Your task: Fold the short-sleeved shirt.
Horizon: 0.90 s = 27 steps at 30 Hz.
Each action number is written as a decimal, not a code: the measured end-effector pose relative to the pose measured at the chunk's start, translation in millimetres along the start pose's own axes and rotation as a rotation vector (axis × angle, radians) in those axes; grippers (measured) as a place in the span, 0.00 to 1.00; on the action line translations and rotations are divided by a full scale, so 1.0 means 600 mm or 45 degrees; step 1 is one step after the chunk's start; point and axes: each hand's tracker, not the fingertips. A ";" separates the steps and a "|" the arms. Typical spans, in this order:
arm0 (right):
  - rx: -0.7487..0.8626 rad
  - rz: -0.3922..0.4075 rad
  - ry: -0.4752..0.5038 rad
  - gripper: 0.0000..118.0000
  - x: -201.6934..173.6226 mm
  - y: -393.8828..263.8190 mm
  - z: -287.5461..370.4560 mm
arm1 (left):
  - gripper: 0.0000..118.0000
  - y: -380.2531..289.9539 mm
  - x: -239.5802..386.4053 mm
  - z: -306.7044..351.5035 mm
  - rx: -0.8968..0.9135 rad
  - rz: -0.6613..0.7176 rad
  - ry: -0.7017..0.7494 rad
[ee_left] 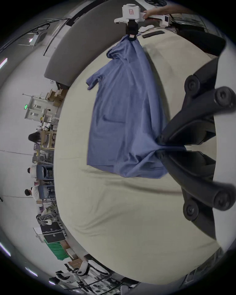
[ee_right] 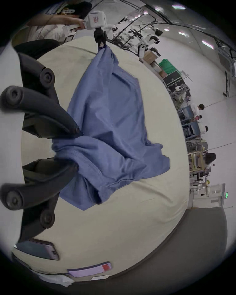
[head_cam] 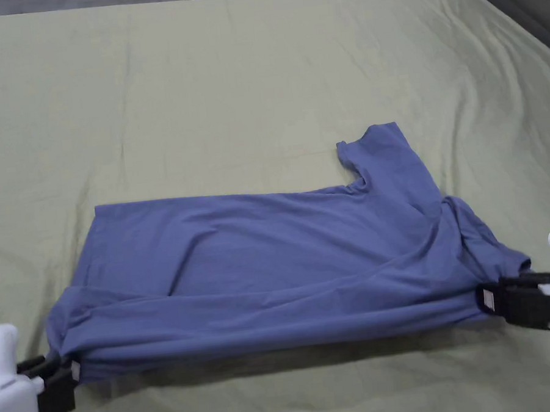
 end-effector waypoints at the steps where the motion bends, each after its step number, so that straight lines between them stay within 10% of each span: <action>1: -0.026 0.006 0.010 0.20 0.016 -0.016 -0.015 | 0.01 -0.016 0.000 -0.009 -0.035 0.016 -0.003; 7: -0.070 -0.046 -0.006 0.20 0.024 -0.041 -0.057 | 0.08 -0.055 0.004 -0.047 -0.122 0.092 0.017; 9: -0.073 -0.032 -0.019 0.58 0.015 -0.035 -0.049 | 0.52 -0.051 -0.004 -0.050 -0.190 0.178 0.006; 11: -0.081 -0.002 -0.042 0.98 0.005 -0.034 -0.038 | 0.65 -0.050 -0.012 -0.040 -0.192 0.172 0.007; 20: 0.360 0.150 -0.107 0.98 -0.081 -0.039 0.173 | 0.65 0.024 0.006 0.188 0.270 0.163 -0.069; 22: 0.538 0.220 -0.121 0.92 -0.109 -0.041 0.229 | 0.55 0.044 0.027 0.254 0.477 0.108 -0.114; 24: 0.636 0.269 -0.113 0.32 -0.131 -0.042 0.265 | 0.00 0.066 0.064 0.294 0.612 0.039 0.020; 25: 0.639 0.252 -0.130 0.02 -0.139 -0.039 0.265 | 0.00 0.075 0.076 0.309 0.674 0.030 0.106; 27: 0.664 0.264 -0.092 0.02 -0.141 -0.039 0.270 | 0.00 0.104 0.094 0.314 0.616 -0.039 0.036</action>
